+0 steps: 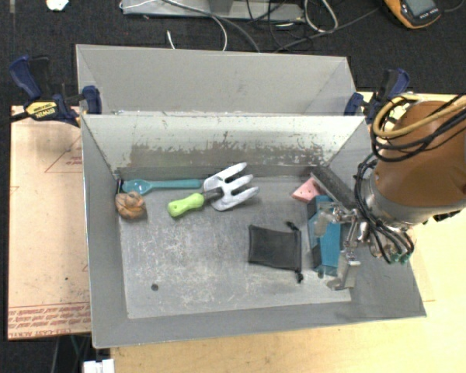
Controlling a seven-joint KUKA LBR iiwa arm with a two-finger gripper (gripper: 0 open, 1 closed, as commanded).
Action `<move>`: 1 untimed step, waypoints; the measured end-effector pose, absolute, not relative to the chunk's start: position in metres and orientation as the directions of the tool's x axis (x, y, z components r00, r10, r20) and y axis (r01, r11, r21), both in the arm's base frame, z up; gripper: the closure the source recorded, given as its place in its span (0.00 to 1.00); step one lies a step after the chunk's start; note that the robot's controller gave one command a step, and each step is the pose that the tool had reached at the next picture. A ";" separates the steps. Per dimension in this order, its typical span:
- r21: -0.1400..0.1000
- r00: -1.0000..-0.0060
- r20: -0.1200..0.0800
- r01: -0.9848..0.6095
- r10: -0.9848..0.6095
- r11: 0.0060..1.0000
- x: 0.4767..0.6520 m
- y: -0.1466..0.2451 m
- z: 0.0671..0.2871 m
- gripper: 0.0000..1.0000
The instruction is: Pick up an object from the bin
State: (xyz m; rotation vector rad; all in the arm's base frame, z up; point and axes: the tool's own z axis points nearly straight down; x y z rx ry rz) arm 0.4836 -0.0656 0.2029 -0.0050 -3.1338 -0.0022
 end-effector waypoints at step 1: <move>0.000 -1.000 0.000 0.000 0.000 1.000 0.485 -0.065 0.207 0.00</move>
Offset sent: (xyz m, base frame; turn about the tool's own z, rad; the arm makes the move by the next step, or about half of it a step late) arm 0.0376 0.0400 -0.0978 -0.2264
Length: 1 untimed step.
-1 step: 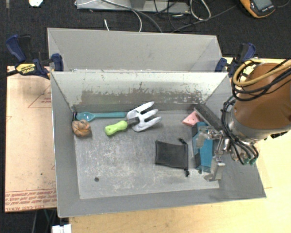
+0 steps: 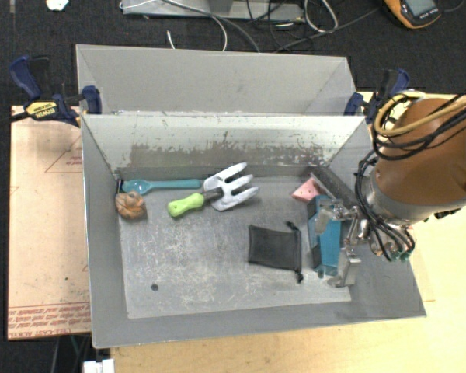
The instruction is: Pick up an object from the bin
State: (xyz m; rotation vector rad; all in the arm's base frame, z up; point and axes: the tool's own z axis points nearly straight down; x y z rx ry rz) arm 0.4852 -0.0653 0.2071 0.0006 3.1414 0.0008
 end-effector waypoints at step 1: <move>0.000 -0.994 -0.004 -0.109 -0.109 0.994 0.505 -0.046 0.158 0.00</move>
Offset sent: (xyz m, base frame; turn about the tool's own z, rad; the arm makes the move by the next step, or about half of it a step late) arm 0.0466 0.0529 -0.1047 -0.1007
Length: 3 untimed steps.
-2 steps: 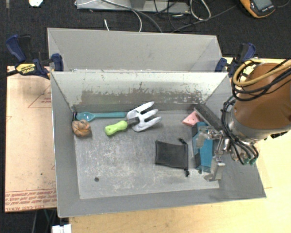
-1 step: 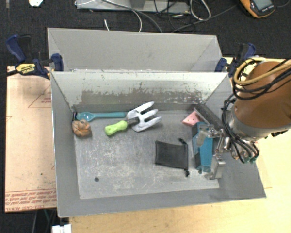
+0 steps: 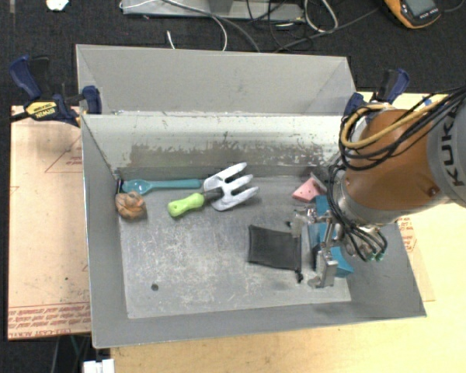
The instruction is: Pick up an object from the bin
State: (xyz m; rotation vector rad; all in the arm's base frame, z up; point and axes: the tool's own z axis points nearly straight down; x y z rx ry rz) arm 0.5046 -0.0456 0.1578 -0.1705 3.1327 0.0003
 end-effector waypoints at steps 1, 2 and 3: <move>0.002 -0.995 -0.004 -0.104 -0.104 0.995 0.532 -0.009 0.099 0.00; -0.002 -0.951 -0.009 -0.308 -0.308 0.951 0.571 0.015 0.072 1.00; -0.002 -0.951 -0.009 -0.310 -0.310 0.951 0.571 0.015 0.072 1.00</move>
Offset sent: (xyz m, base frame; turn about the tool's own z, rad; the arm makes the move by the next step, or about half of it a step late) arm 0.0651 0.0599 -0.0878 -0.2064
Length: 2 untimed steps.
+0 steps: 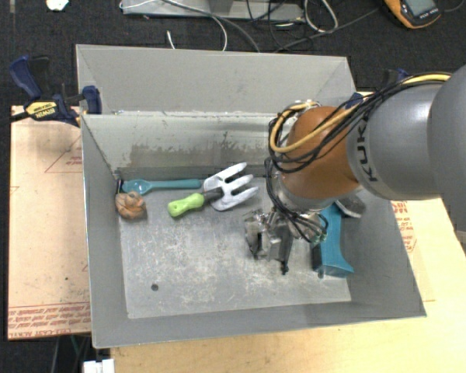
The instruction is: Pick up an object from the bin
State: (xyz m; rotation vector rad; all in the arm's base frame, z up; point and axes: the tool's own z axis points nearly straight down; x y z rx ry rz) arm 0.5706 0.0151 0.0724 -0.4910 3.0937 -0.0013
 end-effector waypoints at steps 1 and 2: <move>-0.001 -0.934 -0.006 -0.358 -0.358 0.934 0.566 0.015 0.142 1.00; 0.000 -0.934 -0.002 -0.356 -0.356 0.934 0.557 0.028 0.218 1.00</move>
Offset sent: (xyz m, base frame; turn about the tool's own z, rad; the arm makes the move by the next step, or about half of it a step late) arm -0.0224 0.0256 0.2029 -0.0380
